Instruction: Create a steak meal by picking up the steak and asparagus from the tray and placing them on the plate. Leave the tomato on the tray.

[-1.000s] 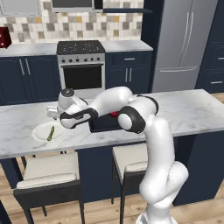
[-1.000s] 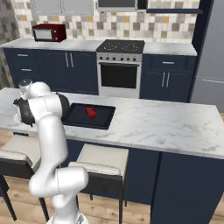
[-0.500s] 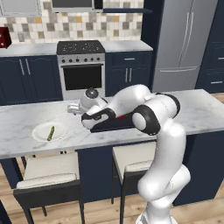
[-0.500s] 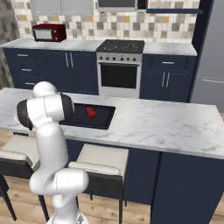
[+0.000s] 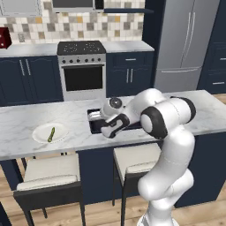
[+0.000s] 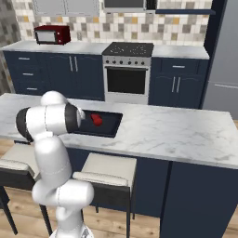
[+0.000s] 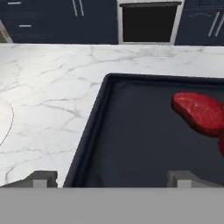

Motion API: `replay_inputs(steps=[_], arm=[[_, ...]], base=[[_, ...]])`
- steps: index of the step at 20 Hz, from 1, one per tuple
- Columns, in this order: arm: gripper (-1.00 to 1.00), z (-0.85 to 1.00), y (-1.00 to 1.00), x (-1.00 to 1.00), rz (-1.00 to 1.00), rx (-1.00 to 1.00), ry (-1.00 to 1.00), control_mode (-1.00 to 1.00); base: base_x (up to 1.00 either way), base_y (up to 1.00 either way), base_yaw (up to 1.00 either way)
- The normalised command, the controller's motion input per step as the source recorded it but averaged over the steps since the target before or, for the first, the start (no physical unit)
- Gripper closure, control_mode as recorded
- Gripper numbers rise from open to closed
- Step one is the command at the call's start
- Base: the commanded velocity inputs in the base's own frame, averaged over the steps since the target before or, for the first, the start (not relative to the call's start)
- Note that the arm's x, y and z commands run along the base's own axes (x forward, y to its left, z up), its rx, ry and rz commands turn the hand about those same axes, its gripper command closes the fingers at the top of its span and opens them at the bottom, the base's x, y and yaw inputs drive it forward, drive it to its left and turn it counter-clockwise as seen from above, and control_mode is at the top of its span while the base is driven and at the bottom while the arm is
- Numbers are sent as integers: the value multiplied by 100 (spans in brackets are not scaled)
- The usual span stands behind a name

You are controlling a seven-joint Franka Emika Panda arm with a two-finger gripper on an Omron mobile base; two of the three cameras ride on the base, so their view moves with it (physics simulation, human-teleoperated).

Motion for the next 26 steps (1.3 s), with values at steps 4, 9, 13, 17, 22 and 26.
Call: replay_inputs(steps=[4, 9, 13, 17, 22, 26], arm=[[-100, 26, -88, 12, 16, -28, 0, -100], [-100, 61, -67, 11, 6, -17, 17, -100], [-100, 53, -31, 36, 5, -7, 25, -100], [-100, 6, -5, 42, 3, 0, 13, -100], [-100, -21, 0, 26, 0, -10, 1, -100], [-100, -48, 0, 31, 0, -11, 4, -100]], base=[[0, 0, 0], [0, 0, 0], [0, 0, 0], [0, 0, 0], [0, 0, 0], [0, 0, 0]])
